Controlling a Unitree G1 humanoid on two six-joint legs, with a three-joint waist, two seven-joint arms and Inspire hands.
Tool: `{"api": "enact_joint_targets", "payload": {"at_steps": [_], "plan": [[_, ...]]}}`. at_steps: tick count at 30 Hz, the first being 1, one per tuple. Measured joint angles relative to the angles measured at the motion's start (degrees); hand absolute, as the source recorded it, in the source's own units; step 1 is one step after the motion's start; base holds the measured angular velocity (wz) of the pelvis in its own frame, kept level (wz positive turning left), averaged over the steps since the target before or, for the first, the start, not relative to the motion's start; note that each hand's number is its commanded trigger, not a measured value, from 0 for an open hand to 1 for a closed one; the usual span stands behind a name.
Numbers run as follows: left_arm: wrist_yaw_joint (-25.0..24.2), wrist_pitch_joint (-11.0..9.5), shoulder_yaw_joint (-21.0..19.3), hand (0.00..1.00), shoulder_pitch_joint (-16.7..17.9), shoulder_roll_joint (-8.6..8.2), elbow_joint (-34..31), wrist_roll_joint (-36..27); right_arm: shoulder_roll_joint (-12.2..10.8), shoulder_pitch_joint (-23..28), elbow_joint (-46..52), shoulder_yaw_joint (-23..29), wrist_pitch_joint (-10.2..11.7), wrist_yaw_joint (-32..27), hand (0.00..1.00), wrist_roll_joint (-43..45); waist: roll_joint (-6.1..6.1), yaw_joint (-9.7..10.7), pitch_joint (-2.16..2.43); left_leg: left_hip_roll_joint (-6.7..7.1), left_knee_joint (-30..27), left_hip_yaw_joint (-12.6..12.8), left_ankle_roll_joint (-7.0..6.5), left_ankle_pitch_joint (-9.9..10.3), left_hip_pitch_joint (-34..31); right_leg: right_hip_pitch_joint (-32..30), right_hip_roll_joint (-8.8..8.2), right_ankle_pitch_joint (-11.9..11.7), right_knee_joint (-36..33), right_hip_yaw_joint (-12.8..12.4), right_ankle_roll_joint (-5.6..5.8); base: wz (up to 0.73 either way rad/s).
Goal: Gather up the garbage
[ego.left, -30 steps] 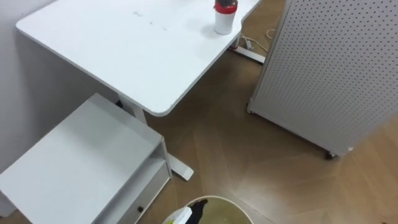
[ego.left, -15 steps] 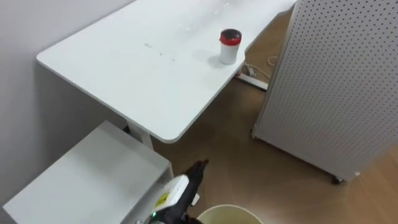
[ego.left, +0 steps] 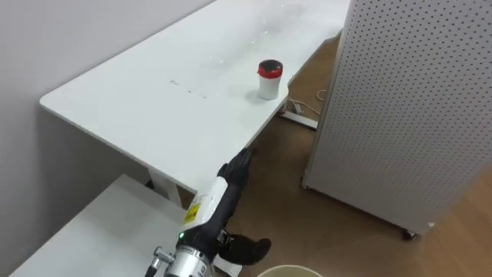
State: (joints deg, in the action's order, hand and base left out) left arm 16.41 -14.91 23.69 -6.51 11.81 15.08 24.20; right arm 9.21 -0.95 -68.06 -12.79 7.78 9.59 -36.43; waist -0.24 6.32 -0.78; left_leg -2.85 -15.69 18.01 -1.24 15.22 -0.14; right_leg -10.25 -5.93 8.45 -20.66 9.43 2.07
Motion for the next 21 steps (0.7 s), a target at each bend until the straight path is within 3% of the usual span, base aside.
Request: {"api": "enact_joint_targets", "payload": {"at_steps": [4, 10, 15, 18, 20, 21], "plan": [[2.05, -1.06, -2.92, 0.00, 0.10, 0.20, -2.96, -2.30, 0.04, -0.03, 1.19, 0.31, -1.31, -0.52, 1.00, 1.03, -0.22, -1.05, 0.25, -1.03, 0.41, 2.35, 0.67, 0.44, 1.61, 0.34, 0.35, -0.80, 0.18, 1.95, -0.80, -0.38], [3.85, -1.26, -5.90, 0.00, 1.58, -0.40, -3.51, -5.12, 0.82, -0.07, 1.17, 0.63, -1.37, -0.76, 1.00, 2.42, -0.27, -1.92, 0.33, -2.08, 1.16, 3.91, 1.57, 0.57, 3.92, 1.53, 1.65, -0.97, 0.92, 2.09, -1.37, -0.17], [5.25, -1.25, -7.98, 0.00, 3.54, -0.82, -3.52, -6.61, 0.71, 0.98, 1.22, 0.67, -1.39, -0.68, 1.00, 3.06, -0.65, -1.99, 0.31, -3.66, 0.44, 5.40, 2.82, 1.26, 5.20, 2.11, 2.54, -0.33, 0.83, 4.41, -2.56, -0.19], [5.93, -1.25, -9.72, 0.00, 4.04, -1.12, -3.56, -7.37, 0.68, 2.03, 1.38, 0.65, -1.52, -0.68, 1.00, 3.51, -0.90, -2.51, 0.21, -6.12, -5.48, 5.59, 4.19, 2.97, 4.58, 2.35, 3.34, 1.31, -0.59, 6.81, -4.14, -0.40], [6.38, -1.25, -11.02, 0.00, 4.16, -0.84, -3.54, -10.32, 0.94, 2.18, 1.32, 0.53, -1.59, -0.53, 1.00, 3.45, -1.22, -3.76, 0.03, -9.00, -18.04, 4.97, 4.41, 3.24, 1.88, 2.78, 3.66, 4.08, -3.10, 7.33, -5.60, -0.79], [6.68, -1.25, -11.19, 0.00, 4.18, -0.95, -3.54, -10.32, 1.20, 2.19, 1.31, 0.53, -1.59, -0.53, 1.00, 3.47, -0.92, -3.92, -0.03, -10.07, -21.60, 4.26, 4.32, 3.03, 0.76, 3.12, 4.16, 4.49, -3.44, 7.15, -5.93, -0.66]]}}
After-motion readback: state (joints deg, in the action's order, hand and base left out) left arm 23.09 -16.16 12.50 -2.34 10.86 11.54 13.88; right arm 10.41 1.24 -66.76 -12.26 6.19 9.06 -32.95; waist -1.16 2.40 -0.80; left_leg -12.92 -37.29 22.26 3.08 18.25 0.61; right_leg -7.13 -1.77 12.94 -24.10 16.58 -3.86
